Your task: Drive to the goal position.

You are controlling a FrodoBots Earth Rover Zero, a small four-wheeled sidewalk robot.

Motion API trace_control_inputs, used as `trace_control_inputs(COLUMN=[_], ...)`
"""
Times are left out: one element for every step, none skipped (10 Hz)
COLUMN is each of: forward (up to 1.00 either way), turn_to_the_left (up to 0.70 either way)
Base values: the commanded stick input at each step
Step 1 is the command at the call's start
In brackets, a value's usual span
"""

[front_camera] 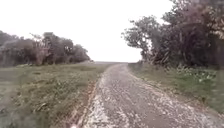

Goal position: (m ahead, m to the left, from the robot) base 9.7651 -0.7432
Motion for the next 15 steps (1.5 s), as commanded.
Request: trace_control_inputs(forward=[0.70,0.70,0.70,0.70,0.70,0.70,0.70,0.70,0.70,0.70,0.70,0.70,0.70,0.70,0.70], turn_to_the_left=[-0.22,-0.22,-0.29,-0.27,-0.23,-0.18,-0.14,-0.16,-0.29,-0.32,-0.32,-0.32,0.00,0.00,0.00])
